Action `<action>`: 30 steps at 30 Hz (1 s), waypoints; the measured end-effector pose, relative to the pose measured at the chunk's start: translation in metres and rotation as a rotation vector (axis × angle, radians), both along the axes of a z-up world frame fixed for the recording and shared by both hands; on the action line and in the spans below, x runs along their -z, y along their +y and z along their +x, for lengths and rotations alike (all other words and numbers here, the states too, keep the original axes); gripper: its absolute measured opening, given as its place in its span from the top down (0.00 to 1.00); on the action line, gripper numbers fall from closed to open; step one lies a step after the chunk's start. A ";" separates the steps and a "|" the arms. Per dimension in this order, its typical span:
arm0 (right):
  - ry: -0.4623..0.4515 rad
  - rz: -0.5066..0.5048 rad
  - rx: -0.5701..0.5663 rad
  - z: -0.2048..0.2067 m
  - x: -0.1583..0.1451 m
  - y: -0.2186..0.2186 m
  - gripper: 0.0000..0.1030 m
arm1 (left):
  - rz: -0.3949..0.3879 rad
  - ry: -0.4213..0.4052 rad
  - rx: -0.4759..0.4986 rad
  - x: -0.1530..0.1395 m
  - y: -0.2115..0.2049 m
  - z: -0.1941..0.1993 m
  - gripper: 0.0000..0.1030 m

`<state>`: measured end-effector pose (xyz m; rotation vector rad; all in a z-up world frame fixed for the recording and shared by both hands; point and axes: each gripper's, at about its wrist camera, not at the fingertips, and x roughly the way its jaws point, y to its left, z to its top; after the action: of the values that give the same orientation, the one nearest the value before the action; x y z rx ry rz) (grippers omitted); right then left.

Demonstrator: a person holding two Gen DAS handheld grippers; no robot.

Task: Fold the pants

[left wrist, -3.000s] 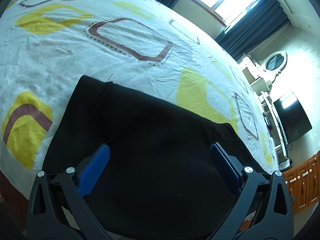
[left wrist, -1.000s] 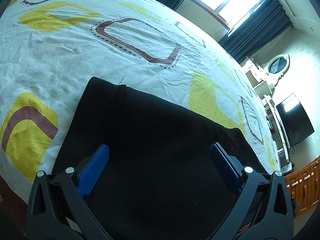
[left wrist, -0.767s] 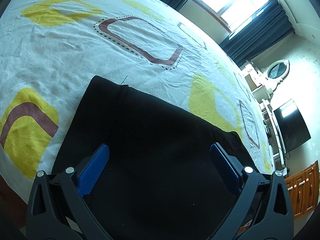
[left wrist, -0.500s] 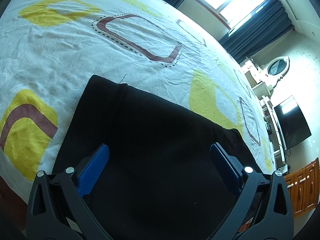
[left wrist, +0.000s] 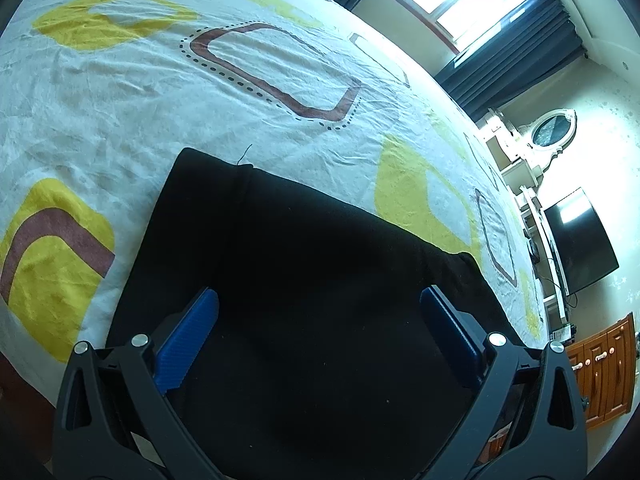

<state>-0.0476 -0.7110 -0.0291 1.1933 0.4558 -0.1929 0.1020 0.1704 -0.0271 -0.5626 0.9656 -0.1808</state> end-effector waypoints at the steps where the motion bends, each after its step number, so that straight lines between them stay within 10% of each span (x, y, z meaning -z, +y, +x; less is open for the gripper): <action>1: -0.017 -0.017 -0.025 0.007 -0.013 0.009 0.90 | -0.002 0.001 -0.001 0.000 0.000 0.000 0.02; 13: -0.124 -0.160 -0.430 0.109 -0.106 0.174 0.90 | -0.036 0.059 -0.041 -0.002 -0.001 0.002 0.02; 30: 0.181 -0.291 -0.857 0.161 0.001 0.390 0.90 | -0.063 0.076 -0.059 -0.001 0.002 0.002 0.02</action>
<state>0.1129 -0.3211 -0.0297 0.6200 1.0191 0.3655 0.1042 0.1724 -0.0257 -0.6589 1.0186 -0.1379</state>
